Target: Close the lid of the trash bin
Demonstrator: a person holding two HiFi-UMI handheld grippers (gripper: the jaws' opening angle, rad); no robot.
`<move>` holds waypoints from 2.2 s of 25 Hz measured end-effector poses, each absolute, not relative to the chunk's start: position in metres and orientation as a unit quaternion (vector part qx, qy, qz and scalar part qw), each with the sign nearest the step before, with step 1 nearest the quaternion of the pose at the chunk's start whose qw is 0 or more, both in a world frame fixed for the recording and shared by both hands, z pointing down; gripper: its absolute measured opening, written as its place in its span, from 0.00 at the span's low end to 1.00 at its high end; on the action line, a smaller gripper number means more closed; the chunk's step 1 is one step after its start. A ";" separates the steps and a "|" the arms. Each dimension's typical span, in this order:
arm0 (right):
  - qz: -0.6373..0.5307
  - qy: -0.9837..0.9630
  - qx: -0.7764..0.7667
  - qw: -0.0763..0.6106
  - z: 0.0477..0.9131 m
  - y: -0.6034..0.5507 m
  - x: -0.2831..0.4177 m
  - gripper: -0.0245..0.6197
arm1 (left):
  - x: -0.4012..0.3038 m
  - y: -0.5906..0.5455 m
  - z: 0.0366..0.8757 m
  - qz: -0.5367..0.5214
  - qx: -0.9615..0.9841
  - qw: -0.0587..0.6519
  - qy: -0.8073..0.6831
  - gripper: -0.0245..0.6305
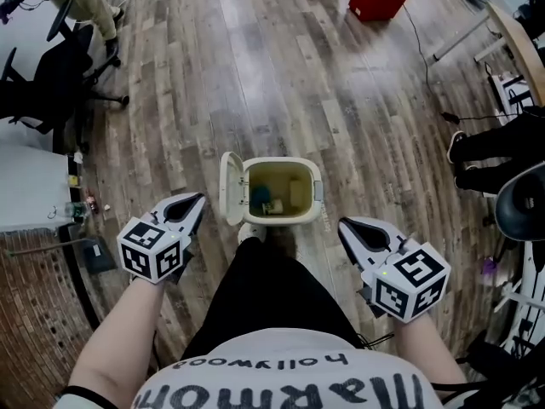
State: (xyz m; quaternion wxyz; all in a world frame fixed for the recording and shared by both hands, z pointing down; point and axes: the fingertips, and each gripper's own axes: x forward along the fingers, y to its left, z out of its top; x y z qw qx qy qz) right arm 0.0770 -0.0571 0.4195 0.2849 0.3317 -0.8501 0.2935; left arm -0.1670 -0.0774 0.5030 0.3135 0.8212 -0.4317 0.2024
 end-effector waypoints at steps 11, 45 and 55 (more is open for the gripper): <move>0.310 -0.835 0.344 0.297 0.437 -0.079 0.075 0.05 | -0.138 -0.074 0.553 0.259 0.819 0.383 -0.341 0.05; 0.315 -0.849 0.284 0.315 0.474 -0.142 0.197 0.05 | 0.026 -0.092 0.591 0.289 0.798 0.409 -0.337 0.05; 0.330 -0.832 0.301 0.330 0.492 -0.123 0.244 0.05 | 0.058 -0.095 0.616 0.284 0.783 0.419 -0.361 0.05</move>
